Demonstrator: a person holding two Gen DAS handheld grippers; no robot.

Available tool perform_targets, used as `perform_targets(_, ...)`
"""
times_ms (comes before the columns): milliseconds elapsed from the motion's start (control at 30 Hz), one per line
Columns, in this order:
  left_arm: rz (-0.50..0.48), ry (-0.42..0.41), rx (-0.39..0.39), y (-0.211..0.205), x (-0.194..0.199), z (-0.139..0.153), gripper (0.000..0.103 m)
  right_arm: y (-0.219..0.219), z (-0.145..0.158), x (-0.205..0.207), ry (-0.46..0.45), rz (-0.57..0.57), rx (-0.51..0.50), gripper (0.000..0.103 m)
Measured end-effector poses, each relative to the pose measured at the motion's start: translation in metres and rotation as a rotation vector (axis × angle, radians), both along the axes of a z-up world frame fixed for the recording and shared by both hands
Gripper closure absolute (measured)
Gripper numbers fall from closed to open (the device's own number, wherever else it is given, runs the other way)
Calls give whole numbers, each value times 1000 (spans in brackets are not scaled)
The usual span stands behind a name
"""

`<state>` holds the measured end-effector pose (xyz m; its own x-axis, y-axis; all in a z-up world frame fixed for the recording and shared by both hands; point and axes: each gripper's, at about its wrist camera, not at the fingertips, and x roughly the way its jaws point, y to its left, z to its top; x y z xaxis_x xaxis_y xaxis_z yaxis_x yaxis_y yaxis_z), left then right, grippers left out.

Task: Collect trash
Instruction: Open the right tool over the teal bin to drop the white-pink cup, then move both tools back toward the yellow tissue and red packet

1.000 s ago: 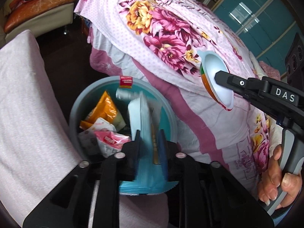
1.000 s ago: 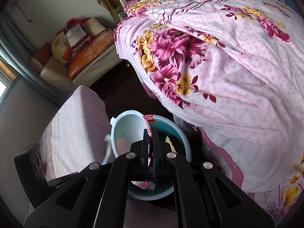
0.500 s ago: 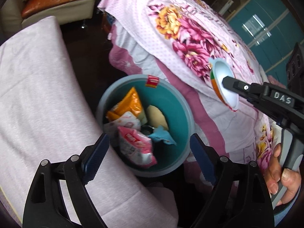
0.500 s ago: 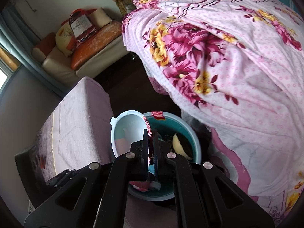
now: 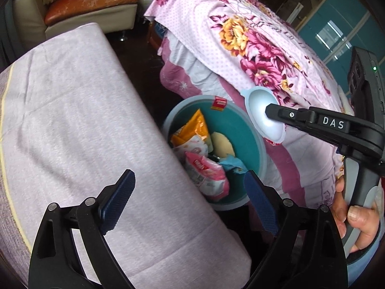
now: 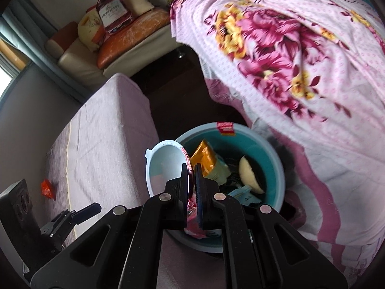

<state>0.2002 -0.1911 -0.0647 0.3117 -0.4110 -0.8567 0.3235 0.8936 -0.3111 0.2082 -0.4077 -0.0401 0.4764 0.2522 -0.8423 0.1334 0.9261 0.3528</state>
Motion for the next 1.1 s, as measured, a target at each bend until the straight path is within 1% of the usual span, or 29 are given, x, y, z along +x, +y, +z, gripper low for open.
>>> perform_targets(100, 11, -3, -5, 12, -3, 1, 11, 12, -1, 0, 3, 16, 0, 94)
perform_targets(133, 13, -4, -6, 15, -4, 1, 11, 19, -2, 0, 8, 21, 1, 90)
perform_targets(167, 16, -5, -10, 19, -5, 1, 11, 21, -2, -1, 8, 24, 5, 77)
perform_targets(200, 18, -6, -13, 23, -6, 1, 11, 24, -2, -1, 7, 26, 6, 69)
perform_targets(233, 21, -8, -15, 27, -7, 1, 11, 27, -1, -3, 2, 26, 0, 58)
perform_targets(267, 24, -7, -17, 31, -8, 1, 11, 31, 0, -5, -5, 24, -7, 55)
perform_targets(300, 26, -5, -19, 33, -9, 0, 11, 35, 1, -6, -7, 22, -8, 55)
perform_targets(333, 30, 1, -23, 38, -11, -1, 11, 37, 1, -8, -9, 19, -3, 51)
perform_targets(367, 32, 4, -24, 41, -12, -1, 11, 40, 1, -10, -10, 10, -1, 44)
perform_targets(433, 31, 3, -29, 48, -16, 0, 11, 42, 4, -16, -15, -6, -4, 35)
perform_targets(500, 33, -1, -33, 53, -19, 0, 11, 45, 6, -17, -12, -8, -4, 30)
perform_targets(533, 36, -1, -38, 58, -22, 0, 11, 45, 7, -18, -9, -11, -4, 28)
perform_targets(633, 48, 1, -50, 66, -25, 1, 11, 49, 10, -21, 6, -16, -10, 28)
perform_targets(700, 60, 2, -59, 72, -27, 0, 11, 52, 13, -23, 21, -14, -9, 26)
perform_targets(867, 92, 5, -72, 87, -32, 1, 8, 67, 19, -27, 24, 10, -37, 25)
perform_targets(1100, 141, 4, -78, 114, -42, 3, 8, 90, 24, -35, 35, 48, -61, 25)
